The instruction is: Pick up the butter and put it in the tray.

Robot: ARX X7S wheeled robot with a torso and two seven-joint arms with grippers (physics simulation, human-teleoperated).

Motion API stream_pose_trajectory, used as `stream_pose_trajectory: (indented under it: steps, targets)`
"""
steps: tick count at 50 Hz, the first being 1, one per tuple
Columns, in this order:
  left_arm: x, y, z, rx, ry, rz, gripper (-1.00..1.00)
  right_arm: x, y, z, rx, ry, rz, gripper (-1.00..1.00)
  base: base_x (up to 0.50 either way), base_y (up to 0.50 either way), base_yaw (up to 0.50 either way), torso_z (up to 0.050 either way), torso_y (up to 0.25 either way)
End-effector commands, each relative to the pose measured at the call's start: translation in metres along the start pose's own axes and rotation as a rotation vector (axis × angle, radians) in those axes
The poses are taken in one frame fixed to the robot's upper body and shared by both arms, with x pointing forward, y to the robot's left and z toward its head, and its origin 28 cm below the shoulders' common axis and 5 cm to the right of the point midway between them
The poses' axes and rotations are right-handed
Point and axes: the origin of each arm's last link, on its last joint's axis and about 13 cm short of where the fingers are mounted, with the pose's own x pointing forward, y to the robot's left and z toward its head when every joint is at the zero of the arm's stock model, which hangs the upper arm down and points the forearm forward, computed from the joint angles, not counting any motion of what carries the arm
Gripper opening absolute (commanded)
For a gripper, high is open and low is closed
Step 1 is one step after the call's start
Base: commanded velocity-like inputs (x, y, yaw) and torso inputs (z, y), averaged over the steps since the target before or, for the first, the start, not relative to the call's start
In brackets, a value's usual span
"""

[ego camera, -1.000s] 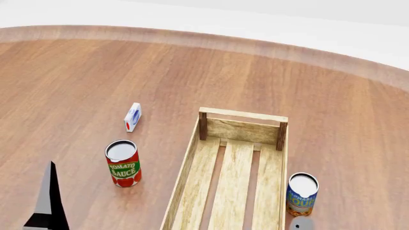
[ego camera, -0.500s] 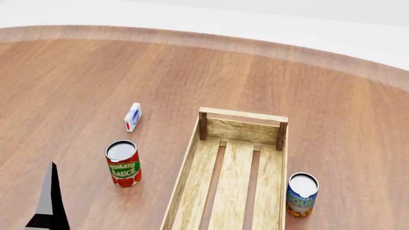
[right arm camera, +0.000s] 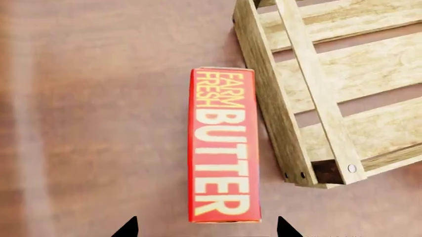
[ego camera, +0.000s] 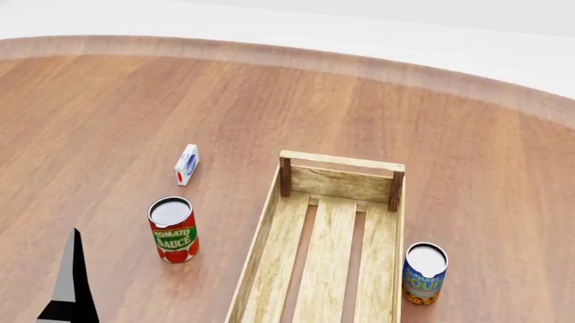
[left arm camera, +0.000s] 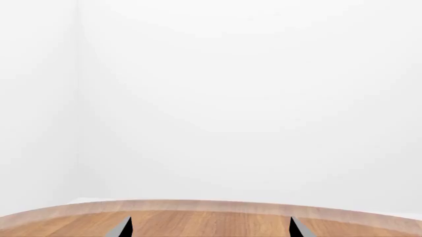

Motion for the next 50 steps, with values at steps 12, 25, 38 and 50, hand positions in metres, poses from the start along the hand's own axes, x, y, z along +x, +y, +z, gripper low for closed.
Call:
stream_pose_trajectory:
  steps: [12, 25, 38, 50]
  targets:
    - [0.0, 0.0, 0.0, 0.0, 0.004, 0.002, 1.0, 0.005, -0.009, 0.001, -0.018, -0.007, -0.074, 1.0, 0.0, 0.0, 0.0, 0.0, 0.0]
    - [0.0, 0.001, -0.001, 0.001, 0.002, 0.006, 1.0, 0.022, -0.008, 0.001, -0.036, -0.023, -0.043, 1.0, 0.0, 0.0, 0.0, 0.0, 0.0]
    - [0.001, 0.001, -0.001, 0.001, 0.004, 0.007, 1.0, 0.031, -0.008, -0.003, -0.036, -0.029, -0.029, 1.0, 0.0, 0.0, 0.0, 0.0, 0.0]
    - [0.001, 0.0, -0.001, 0.001, 0.005, 0.005, 1.0, 0.031, -0.003, -0.014, 0.002, -0.023, -0.046, 1.0, 0.0, 0.0, 0.0, 0.0, 0.0]
